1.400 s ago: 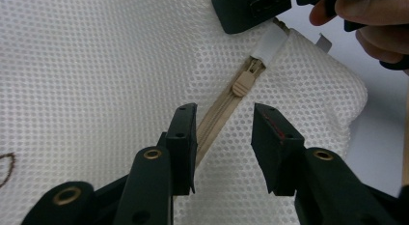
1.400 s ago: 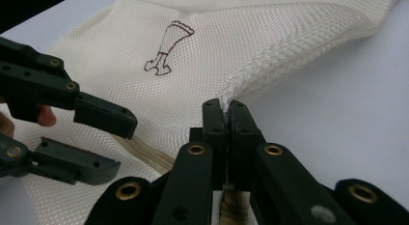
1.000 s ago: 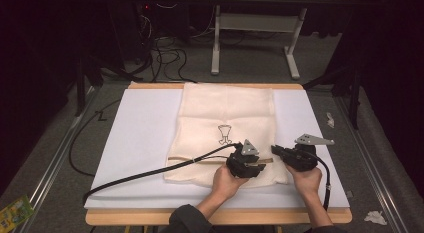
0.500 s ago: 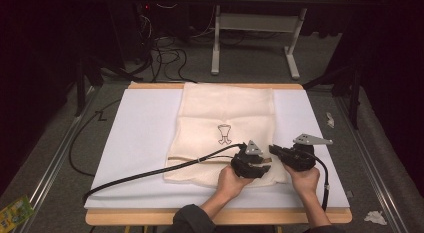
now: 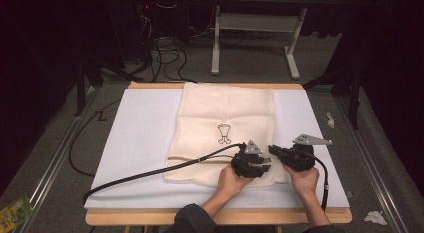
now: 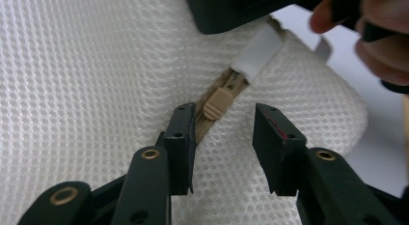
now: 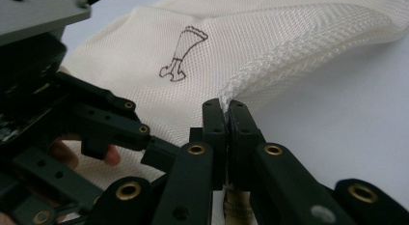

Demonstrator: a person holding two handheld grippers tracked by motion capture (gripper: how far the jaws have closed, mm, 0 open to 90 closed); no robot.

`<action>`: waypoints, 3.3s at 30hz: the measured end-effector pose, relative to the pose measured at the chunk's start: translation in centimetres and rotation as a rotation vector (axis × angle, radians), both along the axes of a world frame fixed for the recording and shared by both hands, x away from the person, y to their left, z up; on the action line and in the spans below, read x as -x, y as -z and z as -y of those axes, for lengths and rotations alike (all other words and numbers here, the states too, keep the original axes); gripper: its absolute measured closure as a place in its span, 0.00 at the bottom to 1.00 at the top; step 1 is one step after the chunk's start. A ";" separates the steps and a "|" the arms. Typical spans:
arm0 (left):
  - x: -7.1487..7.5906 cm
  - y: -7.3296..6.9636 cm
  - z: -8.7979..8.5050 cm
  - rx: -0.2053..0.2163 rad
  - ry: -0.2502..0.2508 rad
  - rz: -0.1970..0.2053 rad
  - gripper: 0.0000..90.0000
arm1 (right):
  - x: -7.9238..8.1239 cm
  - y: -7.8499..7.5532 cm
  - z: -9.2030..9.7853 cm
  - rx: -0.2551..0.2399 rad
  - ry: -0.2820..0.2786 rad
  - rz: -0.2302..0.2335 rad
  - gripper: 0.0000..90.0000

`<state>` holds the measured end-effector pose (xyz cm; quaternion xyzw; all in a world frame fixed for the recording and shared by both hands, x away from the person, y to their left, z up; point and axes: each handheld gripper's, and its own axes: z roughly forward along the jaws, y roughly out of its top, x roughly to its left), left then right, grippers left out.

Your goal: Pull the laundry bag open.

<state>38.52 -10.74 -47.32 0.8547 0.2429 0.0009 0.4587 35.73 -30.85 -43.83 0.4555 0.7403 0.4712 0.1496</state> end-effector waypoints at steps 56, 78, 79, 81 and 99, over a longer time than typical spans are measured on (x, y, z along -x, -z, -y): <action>-0.4 -1.3 -0.7 0.026 0.033 -0.016 0.84 | 0.0 -1.0 -0.8 -0.032 -0.021 -0.010 0.99; -0.2 -1.6 -0.7 0.060 0.059 -0.032 0.96 | 0.0 -1.0 -0.4 -0.044 -0.012 -0.011 0.99; -0.3 -1.7 -0.8 0.057 0.062 -0.038 0.96 | -0.1 -1.0 -0.4 -0.037 -0.014 -0.008 0.99; -0.3 -1.9 -0.9 0.054 0.063 -0.034 0.96 | -0.1 -1.1 -0.4 -0.031 -0.017 -0.002 0.99; -0.1 -3.3 -1.7 0.003 0.067 0.032 0.97 | -0.2 -0.8 0.4 -0.021 0.014 -0.005 0.99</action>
